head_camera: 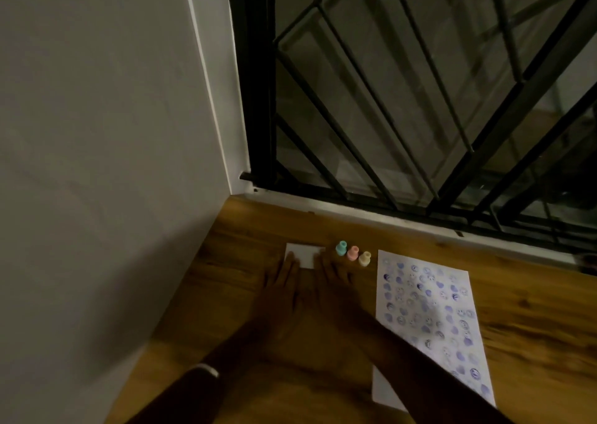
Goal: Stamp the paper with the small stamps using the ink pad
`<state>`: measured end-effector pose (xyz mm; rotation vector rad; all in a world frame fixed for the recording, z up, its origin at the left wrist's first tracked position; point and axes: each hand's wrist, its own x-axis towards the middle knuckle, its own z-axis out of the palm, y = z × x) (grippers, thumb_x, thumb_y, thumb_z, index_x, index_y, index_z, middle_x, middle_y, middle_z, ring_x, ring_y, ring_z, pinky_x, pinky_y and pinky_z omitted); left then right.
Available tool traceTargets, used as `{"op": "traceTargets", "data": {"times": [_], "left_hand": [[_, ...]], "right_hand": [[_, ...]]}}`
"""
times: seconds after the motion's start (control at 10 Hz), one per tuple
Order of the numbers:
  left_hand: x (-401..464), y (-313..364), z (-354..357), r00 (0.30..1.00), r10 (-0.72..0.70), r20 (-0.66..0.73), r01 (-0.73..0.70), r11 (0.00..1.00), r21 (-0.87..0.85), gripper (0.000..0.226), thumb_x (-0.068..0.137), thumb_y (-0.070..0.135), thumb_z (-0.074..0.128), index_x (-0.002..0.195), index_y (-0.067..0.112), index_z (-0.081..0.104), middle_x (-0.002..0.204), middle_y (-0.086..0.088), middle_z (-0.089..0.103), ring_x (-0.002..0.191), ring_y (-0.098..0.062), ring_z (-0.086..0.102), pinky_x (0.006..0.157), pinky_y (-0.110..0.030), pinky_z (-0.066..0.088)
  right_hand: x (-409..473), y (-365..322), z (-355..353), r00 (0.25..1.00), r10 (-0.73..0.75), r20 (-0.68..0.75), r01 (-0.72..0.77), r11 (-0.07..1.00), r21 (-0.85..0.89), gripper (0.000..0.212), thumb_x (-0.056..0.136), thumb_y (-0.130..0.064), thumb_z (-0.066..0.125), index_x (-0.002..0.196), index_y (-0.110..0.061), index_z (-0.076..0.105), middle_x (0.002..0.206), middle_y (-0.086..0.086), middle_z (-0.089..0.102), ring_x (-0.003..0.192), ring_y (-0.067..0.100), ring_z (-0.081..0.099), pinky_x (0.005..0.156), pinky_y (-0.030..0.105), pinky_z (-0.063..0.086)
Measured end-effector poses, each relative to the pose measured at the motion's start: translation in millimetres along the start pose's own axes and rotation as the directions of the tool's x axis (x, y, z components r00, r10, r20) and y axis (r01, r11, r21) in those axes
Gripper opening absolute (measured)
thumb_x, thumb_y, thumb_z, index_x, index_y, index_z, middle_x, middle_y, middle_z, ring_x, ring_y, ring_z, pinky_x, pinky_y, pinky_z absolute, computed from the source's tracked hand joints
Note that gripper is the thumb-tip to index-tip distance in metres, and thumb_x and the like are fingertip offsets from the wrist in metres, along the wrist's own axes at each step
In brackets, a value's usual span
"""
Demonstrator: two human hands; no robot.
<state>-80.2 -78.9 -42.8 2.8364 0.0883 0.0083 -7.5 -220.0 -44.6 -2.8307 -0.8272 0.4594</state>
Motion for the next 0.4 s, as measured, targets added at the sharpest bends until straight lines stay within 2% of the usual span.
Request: {"op": "traceTargets", "data": {"times": [0.1,0.3,0.4], "left_hand": [[19.0,-7.0,12.0,0.997,-0.040,0.069,0.039,0.999,0.020,0.067,0.097,0.050,0.024,0.149,0.019,-0.004,0.161,-0.005,-0.009,0.148,-0.028,-0.012,0.121,-0.050,-0.003],[19.5,-6.1,19.9,0.999,-0.029,-0.032,0.029,1.000,0.007,0.070,0.094,0.048,0.029,0.150,0.017,0.002,0.160,-0.006,-0.002,0.148,-0.029,-0.005,0.117,-0.047,-0.009],[17.3,-7.6,18.3,0.996,-0.047,-0.072,0.044,0.998,-0.043,0.071,0.095,0.047,0.036,0.151,0.018,0.004,0.160,-0.007,0.000,0.149,-0.027,0.001,0.121,-0.049,0.000]], "right_hand": [[16.3,1.8,-0.8,0.999,0.008,-0.032,-0.010,0.998,-0.069,0.085,0.092,-0.060,0.037,0.151,-0.016,-0.006,0.162,0.009,-0.012,0.149,0.033,-0.009,0.118,0.057,0.010],[17.7,4.4,4.8,0.996,0.008,-0.087,-0.015,0.997,-0.077,0.087,0.091,-0.062,0.038,0.152,-0.017,-0.004,0.163,0.009,-0.007,0.149,0.035,-0.003,0.116,0.059,0.016],[10.7,3.7,0.4,0.993,-0.015,-0.116,0.006,0.997,-0.073,0.085,0.092,-0.062,0.036,0.151,-0.021,-0.009,0.163,0.009,-0.009,0.149,0.034,-0.005,0.117,0.058,0.014]]}}
